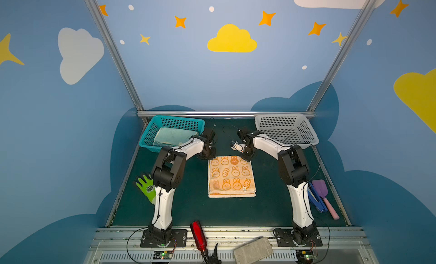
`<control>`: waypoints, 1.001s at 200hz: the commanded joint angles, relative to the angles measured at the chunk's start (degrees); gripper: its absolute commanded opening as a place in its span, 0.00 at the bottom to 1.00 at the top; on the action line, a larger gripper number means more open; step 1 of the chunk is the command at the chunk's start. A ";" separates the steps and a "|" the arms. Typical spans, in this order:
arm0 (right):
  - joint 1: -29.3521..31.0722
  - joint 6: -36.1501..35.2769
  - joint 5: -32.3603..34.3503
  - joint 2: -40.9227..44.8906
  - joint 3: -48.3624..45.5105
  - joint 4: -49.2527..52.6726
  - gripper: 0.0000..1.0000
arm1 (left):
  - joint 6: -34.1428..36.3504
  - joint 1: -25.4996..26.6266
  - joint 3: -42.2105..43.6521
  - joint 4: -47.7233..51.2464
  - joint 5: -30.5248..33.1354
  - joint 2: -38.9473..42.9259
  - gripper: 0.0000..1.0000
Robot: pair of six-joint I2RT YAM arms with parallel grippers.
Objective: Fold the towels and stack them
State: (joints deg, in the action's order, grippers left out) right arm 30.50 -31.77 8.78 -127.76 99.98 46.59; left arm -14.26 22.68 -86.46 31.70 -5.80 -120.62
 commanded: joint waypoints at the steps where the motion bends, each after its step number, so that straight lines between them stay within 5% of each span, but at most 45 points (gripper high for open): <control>1: 0.22 0.39 -0.10 0.06 -1.63 -0.01 0.00 | -0.15 -0.03 0.92 0.13 -2.99 -2.93 0.18; 26: 0.22 0.52 -0.83 0.61 -1.79 -0.07 0.00 | -0.15 -0.03 1.51 0.04 -3.69 -3.03 0.04; 82: 0.00 2.27 -4.45 3.70 -2.68 -2.23 0.00 | 1.65 0.94 3.04 -1.26 -2.17 2.54 0.04; 200: -1.98 4.86 -5.83 11.77 -6.51 -8.08 0.00 | 8.89 2.50 7.57 -5.43 13.80 15.08 0.04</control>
State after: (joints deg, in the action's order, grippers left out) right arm 29.30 -27.77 3.38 -119.00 95.61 39.27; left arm -7.27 25.28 -81.84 27.57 4.58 -108.03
